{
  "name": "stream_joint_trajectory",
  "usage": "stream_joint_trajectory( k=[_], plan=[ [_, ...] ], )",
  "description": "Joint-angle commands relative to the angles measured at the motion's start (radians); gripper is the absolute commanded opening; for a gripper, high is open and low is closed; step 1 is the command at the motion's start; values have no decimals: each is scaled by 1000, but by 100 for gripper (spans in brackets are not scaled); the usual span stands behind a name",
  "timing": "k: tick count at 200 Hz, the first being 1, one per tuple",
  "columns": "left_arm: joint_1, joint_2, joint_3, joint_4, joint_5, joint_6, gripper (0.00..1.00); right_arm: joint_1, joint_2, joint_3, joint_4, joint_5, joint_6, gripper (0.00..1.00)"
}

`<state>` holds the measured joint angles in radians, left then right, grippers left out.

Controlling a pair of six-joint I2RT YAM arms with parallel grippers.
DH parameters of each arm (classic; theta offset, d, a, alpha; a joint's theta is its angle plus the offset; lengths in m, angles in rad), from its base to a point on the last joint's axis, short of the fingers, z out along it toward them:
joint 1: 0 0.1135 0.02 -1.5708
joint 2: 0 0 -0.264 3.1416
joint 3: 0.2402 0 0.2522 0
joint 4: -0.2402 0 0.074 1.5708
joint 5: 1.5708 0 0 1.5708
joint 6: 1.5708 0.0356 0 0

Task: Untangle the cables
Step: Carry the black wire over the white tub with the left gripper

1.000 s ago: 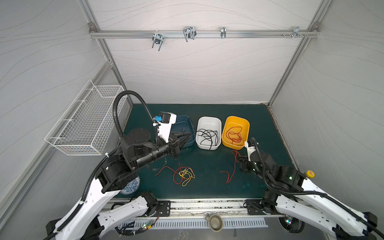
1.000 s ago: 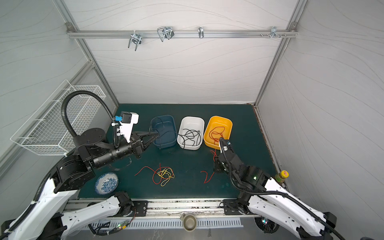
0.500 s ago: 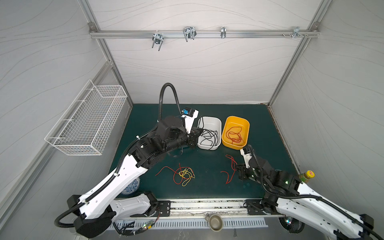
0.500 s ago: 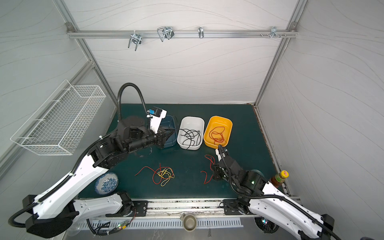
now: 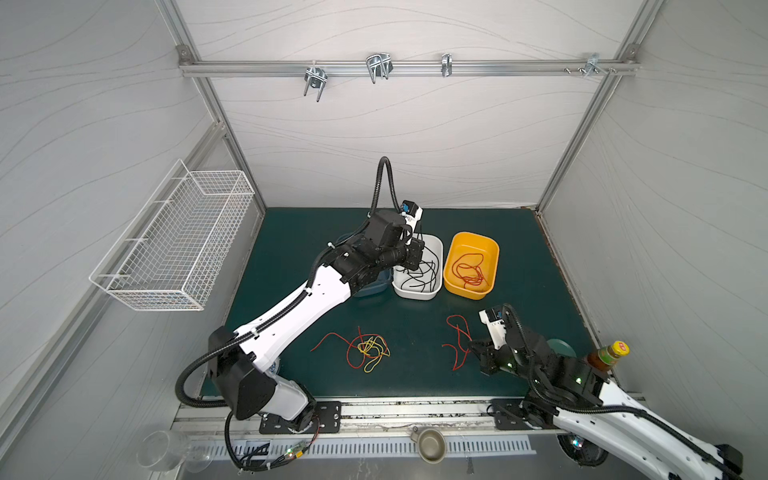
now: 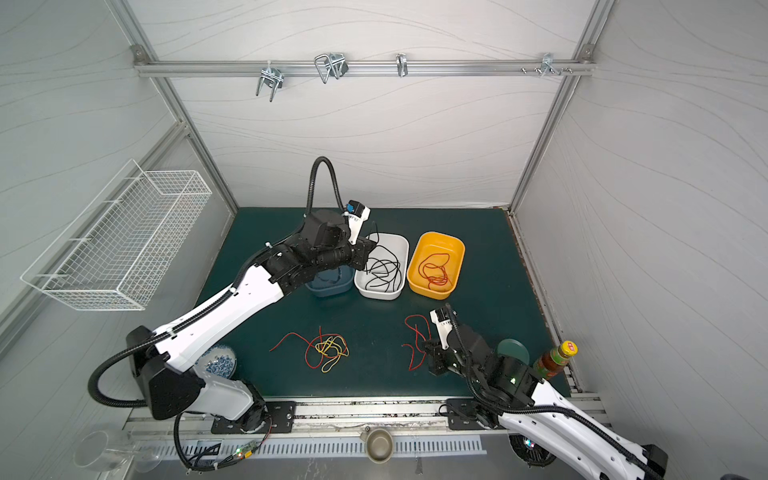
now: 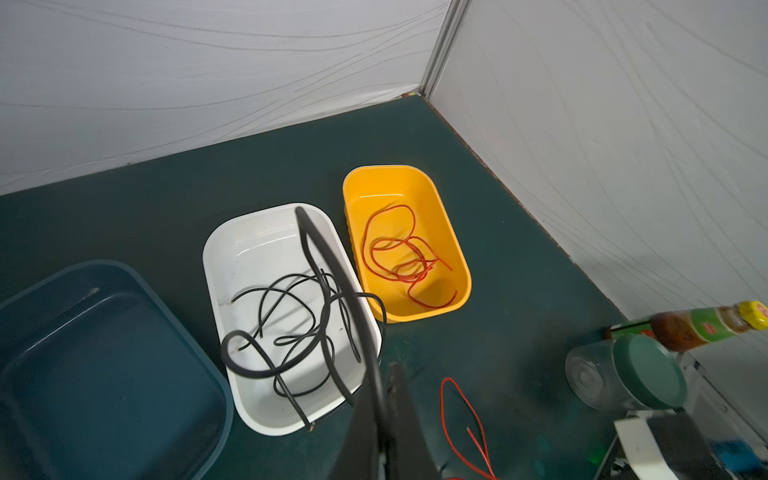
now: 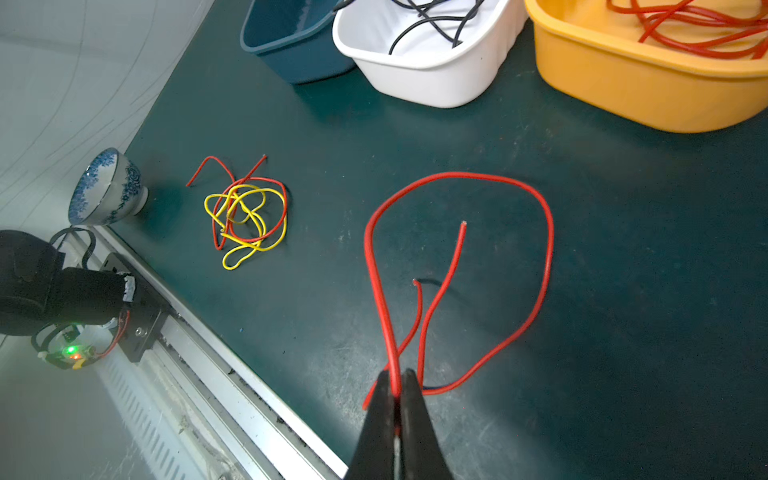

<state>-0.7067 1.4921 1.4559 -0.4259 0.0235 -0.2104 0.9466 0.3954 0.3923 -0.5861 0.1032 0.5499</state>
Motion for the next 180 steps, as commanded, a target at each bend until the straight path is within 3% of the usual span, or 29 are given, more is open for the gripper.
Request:
stream_joint_trajectory(
  k=[1, 101, 180],
  plan=[
    [16, 64, 72, 70, -20, 20, 0, -2, -23, -18, 58, -37, -27, 0],
    [21, 380, 205, 60, -78, 43, 0, 6, -145, -96, 104, -70, -44, 0],
    [23, 459, 152, 59, -78, 26, 0, 101, -151, -109, 123, 7, -63, 0]
  ],
)
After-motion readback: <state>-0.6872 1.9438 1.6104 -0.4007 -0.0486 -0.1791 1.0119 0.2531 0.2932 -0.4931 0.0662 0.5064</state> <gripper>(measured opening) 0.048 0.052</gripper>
